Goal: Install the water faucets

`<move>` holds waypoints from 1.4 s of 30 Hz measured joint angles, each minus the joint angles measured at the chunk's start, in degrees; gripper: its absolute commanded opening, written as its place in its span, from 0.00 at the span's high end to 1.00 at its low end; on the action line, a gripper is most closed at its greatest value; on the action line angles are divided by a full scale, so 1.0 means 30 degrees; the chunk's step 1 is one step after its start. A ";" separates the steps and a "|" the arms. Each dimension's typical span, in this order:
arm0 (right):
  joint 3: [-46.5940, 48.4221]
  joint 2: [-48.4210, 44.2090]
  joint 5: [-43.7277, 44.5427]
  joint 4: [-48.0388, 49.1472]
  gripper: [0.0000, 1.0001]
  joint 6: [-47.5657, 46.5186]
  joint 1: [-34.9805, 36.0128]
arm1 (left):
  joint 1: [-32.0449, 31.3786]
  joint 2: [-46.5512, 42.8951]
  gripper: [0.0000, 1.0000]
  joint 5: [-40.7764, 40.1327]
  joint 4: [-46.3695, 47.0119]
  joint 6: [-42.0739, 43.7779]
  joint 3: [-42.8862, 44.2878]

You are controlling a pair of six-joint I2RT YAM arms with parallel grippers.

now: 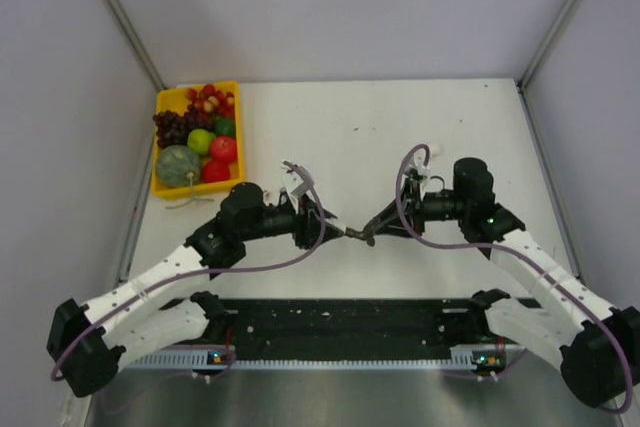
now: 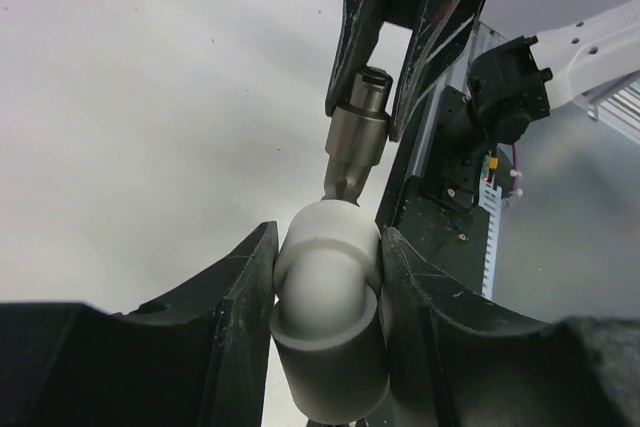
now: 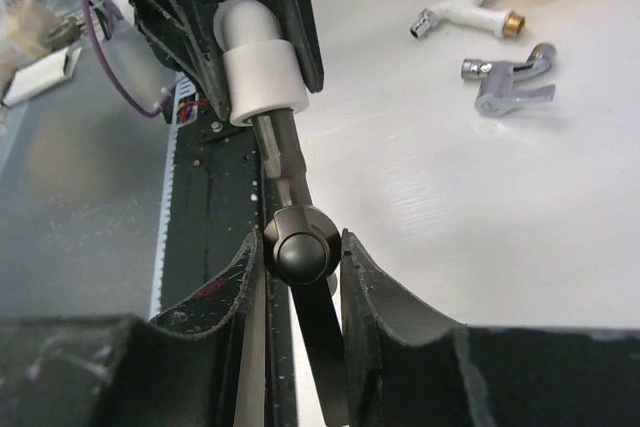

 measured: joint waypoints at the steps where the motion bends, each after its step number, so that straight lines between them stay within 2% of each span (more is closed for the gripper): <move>1: -0.0321 -0.0051 0.0240 0.0525 1.00 0.0860 0.0051 | -0.0153 -0.0255 1.00 -0.0437 0.0372 0.0102 -0.0335; 4: -0.0874 -0.0102 0.0874 0.1479 1.00 0.2980 0.0219 | -0.0364 -0.0758 1.00 -0.1239 0.1341 0.0342 -0.1013; 5: -0.1013 -0.0124 0.1013 0.1778 1.00 0.3410 0.0219 | -0.0372 -0.0780 0.97 -0.1406 0.1574 0.0393 -0.1100; 11: -0.2608 -0.0503 0.1887 0.4342 1.00 0.5479 0.0211 | -0.0554 -0.0415 0.45 -0.3031 0.1902 0.0146 -0.1100; 13: -0.2951 -0.0466 0.2106 0.4976 1.00 0.6003 0.0233 | -0.0597 -0.0386 0.34 -0.4102 0.1945 -0.0036 -0.1100; 15: -0.3257 -0.0437 0.3082 0.5515 1.00 0.6827 0.0284 | -0.0452 -0.0452 0.29 -0.6492 0.1923 -0.0248 -0.1093; 18: -0.3993 0.0073 0.4670 0.5996 1.00 0.7839 -0.0087 | 0.0087 -0.0976 0.23 -1.0200 0.1107 -0.0699 -0.0925; 21: -0.4860 0.0816 0.6062 0.6528 1.00 0.9012 -0.0328 | 0.0765 -0.2113 0.19 -1.3726 -0.0984 -0.1355 -0.0255; 26: -0.5748 0.2251 0.8247 0.7774 1.00 1.0754 -0.0415 | 0.1756 -0.4262 0.13 -1.7558 -0.4167 -0.1974 0.1297; 32: -0.6470 0.4437 1.1693 1.0309 1.00 1.3435 -0.0495 | 0.2637 -0.5268 0.09 -2.0065 -0.7650 -0.2047 0.2623; 38: -0.6462 0.8320 1.3398 1.2269 0.99 1.5985 -0.1231 | 0.4240 -0.5442 0.08 -1.9912 -1.0258 -0.2295 0.2798; 39: -0.6455 0.8728 1.3333 1.2670 0.97 1.6349 -0.1362 | 0.4393 -0.5595 0.08 -1.9868 -1.0550 -0.2280 0.2790; 42: -0.6404 0.9581 1.3573 1.3894 0.80 1.7019 -0.1494 | 0.4488 -0.6397 0.07 -1.9737 -1.1009 -0.2229 0.2761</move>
